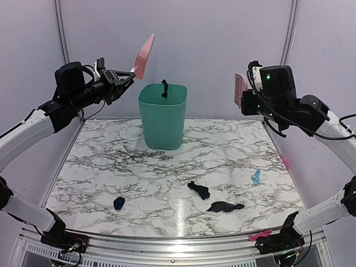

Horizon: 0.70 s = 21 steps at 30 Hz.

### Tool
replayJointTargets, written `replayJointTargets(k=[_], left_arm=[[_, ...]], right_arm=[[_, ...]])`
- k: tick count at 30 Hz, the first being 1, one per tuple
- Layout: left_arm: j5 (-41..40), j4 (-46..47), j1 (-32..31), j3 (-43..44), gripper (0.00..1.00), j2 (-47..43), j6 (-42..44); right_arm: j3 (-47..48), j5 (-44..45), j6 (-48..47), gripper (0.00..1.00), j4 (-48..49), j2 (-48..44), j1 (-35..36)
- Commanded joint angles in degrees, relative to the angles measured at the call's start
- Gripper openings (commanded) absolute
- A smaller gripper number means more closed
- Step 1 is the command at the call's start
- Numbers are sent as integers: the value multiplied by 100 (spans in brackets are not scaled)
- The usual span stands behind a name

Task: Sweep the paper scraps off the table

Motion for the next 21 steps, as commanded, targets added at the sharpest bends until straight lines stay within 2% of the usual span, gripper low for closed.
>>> replayJointTargets(k=[1, 4, 10, 13, 21], left_arm=[[-375, -864, -198, -522, 0, -766, 1211], [-617, -1199, -302, -1017, 0, -1315, 1581], [-943, -1718, -337, -1808, 0, -2233, 1968], [-957, -2161, -385, -1924, 0, -2455, 2176], [-1415, -2972, -832, -2175, 0, -2793, 2641]], right_arm=[[513, 1264, 1265, 0, -2303, -22, -183], [426, 1231, 1932, 0, -3193, 149, -515], [-335, 698, 2400, 0, -3887, 769, -1520], [-562, 586, 2651, 0, -4249, 1202, -1636], [-1790, -1039, 2060, 0, -3532, 1382, -1637]])
